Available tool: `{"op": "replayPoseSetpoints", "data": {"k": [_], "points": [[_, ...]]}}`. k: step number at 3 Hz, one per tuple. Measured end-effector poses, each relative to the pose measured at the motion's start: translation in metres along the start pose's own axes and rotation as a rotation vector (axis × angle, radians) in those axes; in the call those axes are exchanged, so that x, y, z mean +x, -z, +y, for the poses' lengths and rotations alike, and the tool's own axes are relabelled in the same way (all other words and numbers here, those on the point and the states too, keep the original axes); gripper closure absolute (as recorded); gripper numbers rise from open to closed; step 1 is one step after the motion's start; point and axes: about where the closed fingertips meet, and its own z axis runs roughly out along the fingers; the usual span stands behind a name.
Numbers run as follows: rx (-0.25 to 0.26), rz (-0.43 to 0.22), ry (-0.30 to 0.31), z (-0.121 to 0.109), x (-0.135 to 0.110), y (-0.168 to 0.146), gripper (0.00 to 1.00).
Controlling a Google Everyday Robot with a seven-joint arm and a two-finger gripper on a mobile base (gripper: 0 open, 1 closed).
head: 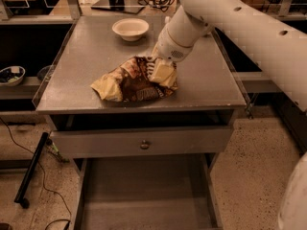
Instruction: Pick brown chip bag from middle drawer and place on counter
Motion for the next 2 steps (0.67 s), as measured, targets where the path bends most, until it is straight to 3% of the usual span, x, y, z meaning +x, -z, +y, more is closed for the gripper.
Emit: {"op": "replayPoseSetpoints", "data": {"k": [1, 2], "points": [[0.0, 0.0, 0.0, 0.0, 0.0, -0.0001, 0.0], [0.0, 0.0, 0.0, 0.0, 0.0, -0.0001, 0.0]]}}
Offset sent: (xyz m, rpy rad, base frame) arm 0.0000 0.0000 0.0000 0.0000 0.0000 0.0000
